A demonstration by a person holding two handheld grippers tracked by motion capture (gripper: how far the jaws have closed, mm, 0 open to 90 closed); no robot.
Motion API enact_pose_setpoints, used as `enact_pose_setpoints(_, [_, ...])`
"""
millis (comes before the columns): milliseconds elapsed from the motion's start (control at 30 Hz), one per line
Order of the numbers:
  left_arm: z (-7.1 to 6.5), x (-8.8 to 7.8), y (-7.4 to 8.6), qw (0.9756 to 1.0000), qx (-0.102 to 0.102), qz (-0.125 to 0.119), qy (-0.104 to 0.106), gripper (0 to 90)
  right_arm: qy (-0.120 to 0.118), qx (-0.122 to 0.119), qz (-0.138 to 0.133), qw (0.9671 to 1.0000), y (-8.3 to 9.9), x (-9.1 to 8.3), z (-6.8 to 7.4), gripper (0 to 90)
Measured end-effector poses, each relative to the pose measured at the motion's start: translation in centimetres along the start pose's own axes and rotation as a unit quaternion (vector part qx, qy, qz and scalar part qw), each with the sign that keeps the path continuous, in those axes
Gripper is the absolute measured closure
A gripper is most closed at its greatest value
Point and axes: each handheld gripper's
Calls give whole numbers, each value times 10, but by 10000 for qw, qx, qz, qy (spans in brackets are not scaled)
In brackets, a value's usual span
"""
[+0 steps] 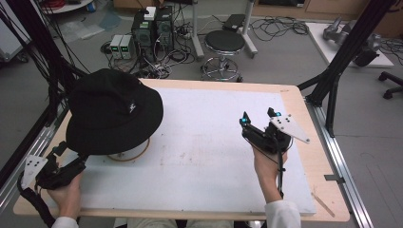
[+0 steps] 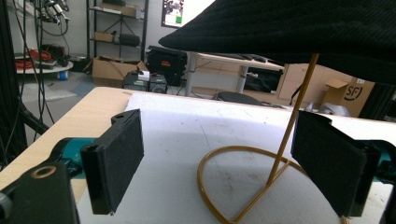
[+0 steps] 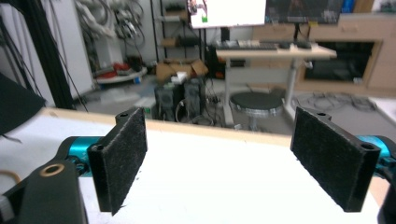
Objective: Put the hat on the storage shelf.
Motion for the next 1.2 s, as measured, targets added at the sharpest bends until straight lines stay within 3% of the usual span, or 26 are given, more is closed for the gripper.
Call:
enact_pose_setpoints(67, [-1,0,0,10000,-11,-3,-3,174,40,39,-50,10000,4,-3,-6,177])
enact_pose_setpoints(200, [-1,0,0,10000,7,6,-6,174,131,23,71,9999,12,-7,-17,178])
enact_pose_setpoints(233, [-1,0,0,10000,0,0,-7,174,176,75,204,9996,15,-9,-22,177])
enact_pose_setpoints(333, [0,-1,0,10000,-16,-2,-7,173,230,100,180,9995,20,-13,-26,177])
enact_pose_setpoints(567, [0,-1,0,10000,-26,-2,-11,174,503,258,581,9967,43,-25,-44,176])
enact_pose_setpoints(700, [0,0,0,10000,-31,0,-4,174,657,244,484,9964,58,-31,-53,172])
enact_pose_setpoints(867, [-1,3,1,10000,-43,21,37,174,579,241,302,9976,72,-36,-60,171])
enact_pose_setpoints(1033, [-3,4,1,10000,-34,12,62,174,683,159,94,9975,80,-39,-65,166])
enact_pose_setpoints(1133, [-2,4,1,10000,-37,11,59,174,707,177,59,9973,84,-39,-68,159])
enact_pose_setpoints(1200, [-2,4,1,10000,-51,10,50,174,784,247,195,9964,86,-37,-70,144])
Point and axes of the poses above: each handheld gripper's, and its own axes: x roughly forward along the jaws, y roughly out of its underside, z roughly to its left, and after that the axes turned 5 degrees about x, right-handed
